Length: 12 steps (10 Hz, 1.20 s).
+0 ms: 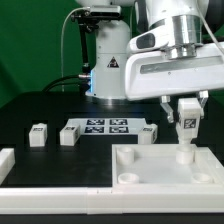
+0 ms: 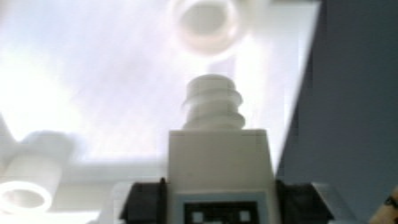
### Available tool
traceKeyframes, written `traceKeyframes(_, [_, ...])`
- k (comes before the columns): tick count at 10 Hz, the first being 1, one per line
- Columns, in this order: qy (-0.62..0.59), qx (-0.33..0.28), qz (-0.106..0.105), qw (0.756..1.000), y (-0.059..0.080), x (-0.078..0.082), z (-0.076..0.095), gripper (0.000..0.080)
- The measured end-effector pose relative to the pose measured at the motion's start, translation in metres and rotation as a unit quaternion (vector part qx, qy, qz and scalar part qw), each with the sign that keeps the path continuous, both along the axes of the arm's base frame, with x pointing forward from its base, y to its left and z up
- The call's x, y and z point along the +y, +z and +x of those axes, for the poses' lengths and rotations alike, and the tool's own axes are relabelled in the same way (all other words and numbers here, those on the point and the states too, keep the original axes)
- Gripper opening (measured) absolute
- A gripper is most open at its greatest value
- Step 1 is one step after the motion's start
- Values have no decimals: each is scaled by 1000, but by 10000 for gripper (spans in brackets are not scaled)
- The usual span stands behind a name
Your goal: Assemble one leg
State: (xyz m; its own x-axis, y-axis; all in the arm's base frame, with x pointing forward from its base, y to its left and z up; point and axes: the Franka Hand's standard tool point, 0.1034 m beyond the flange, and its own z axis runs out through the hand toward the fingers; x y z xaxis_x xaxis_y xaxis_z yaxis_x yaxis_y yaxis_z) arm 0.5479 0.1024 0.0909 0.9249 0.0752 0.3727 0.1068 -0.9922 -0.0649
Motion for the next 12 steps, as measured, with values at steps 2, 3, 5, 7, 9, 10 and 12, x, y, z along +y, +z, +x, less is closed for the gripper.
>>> traceKeyframes(2, [14, -7, -9, 1000, 0, -5, 5, 290])
traceKeyframes(3, [15, -7, -9, 1000, 0, -6, 5, 290])
traceKeyframes(5, [15, -24, -11, 1000, 2, -5, 8, 290])
traceKeyframes(7, [22, -61, -8, 998, 19, 4, 31, 290])
traceKeyframes(9, [22, -74, -3, 997, 11, 13, 53, 290])
traceKeyframes(10, [24, -82, -3, 996, 11, 13, 66, 290])
traceKeyframes(12, [21, -98, -6, 995, 10, 11, 63, 290])
